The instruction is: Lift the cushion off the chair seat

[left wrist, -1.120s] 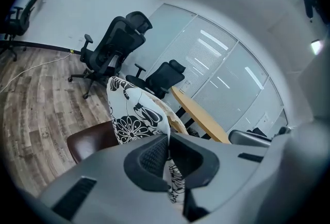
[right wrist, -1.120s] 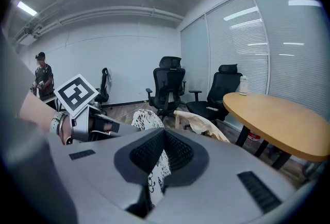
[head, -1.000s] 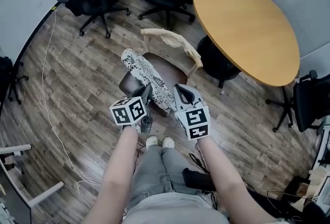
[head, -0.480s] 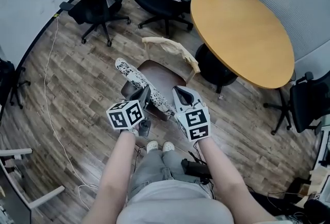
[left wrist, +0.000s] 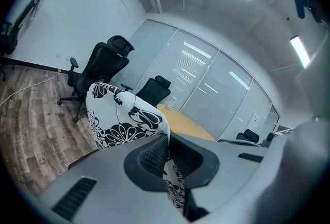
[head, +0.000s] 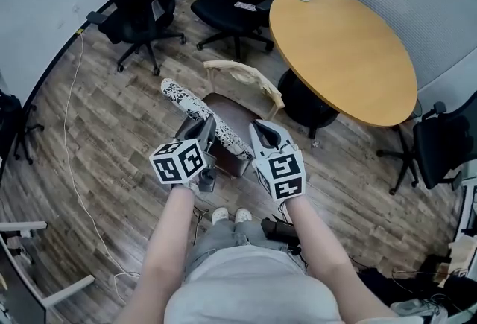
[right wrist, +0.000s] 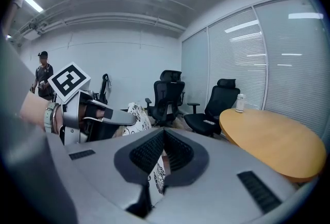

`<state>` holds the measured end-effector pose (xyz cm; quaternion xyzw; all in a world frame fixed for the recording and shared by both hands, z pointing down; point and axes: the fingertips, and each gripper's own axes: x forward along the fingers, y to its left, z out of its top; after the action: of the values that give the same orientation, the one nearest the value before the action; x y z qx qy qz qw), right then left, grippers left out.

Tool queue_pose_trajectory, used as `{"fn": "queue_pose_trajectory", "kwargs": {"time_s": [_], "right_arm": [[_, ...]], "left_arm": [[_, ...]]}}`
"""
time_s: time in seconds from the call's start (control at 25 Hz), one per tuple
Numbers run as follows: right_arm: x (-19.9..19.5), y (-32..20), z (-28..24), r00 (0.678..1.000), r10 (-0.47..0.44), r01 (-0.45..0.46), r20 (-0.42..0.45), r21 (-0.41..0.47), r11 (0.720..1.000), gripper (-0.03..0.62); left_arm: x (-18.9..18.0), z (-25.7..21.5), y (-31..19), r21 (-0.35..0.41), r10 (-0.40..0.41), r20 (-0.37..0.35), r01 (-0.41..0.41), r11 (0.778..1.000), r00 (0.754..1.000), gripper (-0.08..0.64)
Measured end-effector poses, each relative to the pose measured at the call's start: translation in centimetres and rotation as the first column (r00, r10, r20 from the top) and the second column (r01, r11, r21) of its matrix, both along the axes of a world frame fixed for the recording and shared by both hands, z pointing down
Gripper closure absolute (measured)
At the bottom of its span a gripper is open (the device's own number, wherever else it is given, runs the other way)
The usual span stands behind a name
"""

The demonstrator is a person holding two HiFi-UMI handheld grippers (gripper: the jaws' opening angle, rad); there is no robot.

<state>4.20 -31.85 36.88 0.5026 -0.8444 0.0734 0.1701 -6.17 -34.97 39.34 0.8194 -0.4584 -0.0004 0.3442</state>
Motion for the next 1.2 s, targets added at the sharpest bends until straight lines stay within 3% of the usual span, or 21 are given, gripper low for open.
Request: {"fn": "queue_pose_trajectory", "kwargs": {"time_s": [0.56, 1.2], "right_arm": [[0.3, -0.1, -5.0, 0.995, 0.046, -0.054, 0.094, 0.088, 0.995, 0.569], [0.3, 0.6, -10.0, 0.995, 0.057, -0.074, 0.076, 0.246, 0.967, 0.569]], "left_arm": [[0.7, -5.8, -0.2, 0.119, 0.003, 0.048, -0.009, 0.993, 0.999, 0.551], [1.6, -10.8, 0.6, 0.245, 0.004, 0.081, -0.023, 0.969, 0.997, 0.551]]}}
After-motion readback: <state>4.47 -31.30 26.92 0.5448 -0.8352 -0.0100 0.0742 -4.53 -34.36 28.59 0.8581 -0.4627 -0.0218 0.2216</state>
